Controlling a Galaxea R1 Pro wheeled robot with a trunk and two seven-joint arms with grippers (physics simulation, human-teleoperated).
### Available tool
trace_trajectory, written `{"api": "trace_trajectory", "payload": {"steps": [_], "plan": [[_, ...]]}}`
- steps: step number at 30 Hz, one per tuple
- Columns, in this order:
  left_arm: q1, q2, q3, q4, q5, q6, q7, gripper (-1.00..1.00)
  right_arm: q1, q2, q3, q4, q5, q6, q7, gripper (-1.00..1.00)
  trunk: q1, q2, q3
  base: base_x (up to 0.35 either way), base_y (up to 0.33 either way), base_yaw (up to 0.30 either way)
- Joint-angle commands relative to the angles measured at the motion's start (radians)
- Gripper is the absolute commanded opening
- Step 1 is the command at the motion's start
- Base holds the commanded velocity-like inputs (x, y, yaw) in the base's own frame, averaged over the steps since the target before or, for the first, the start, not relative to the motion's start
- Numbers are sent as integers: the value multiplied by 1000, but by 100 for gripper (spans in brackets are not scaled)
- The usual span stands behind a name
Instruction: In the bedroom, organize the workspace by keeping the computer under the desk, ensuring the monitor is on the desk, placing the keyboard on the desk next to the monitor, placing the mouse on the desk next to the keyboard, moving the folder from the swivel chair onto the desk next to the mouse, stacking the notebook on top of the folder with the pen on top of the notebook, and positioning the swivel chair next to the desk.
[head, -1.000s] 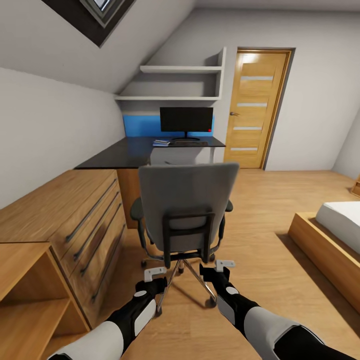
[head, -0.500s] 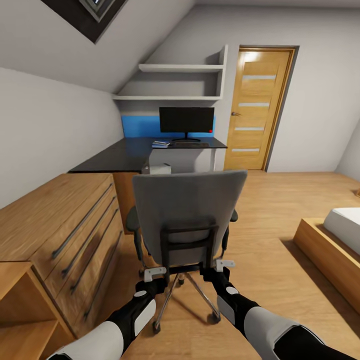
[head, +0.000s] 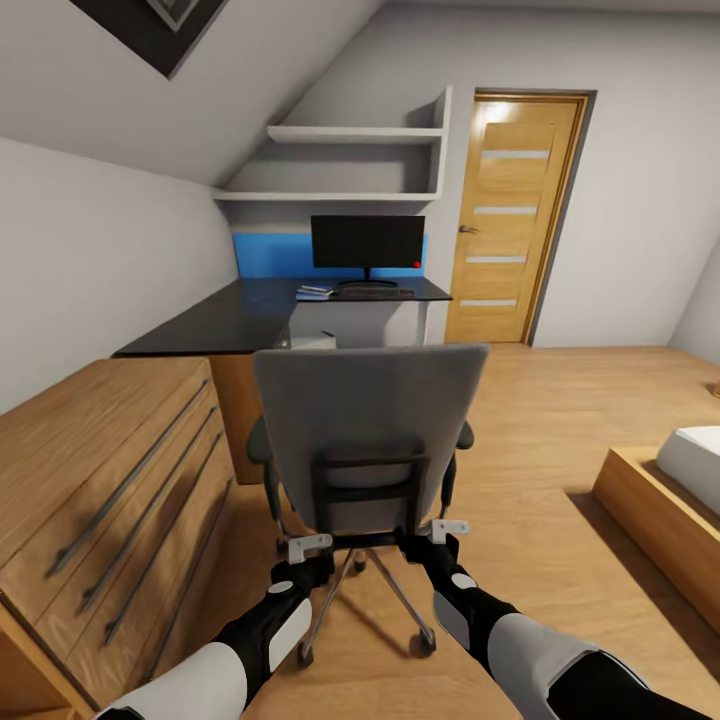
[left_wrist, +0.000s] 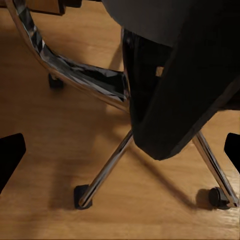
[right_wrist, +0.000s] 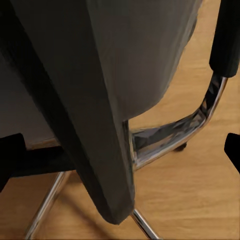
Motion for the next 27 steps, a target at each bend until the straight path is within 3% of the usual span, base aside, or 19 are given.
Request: {"api": "trace_trajectory", "payload": {"steps": [1,27], "plan": [[-1,0,-7,0,7,-3,7,100,-1,0,9,0,-6,-3,-5,100,0,0,-1,243,0,0],[-1,0,-7,1,5,-4,6,100,-1,0,9,1,-6,-3,-5,100,0,0,-1,292,0,0]]}}
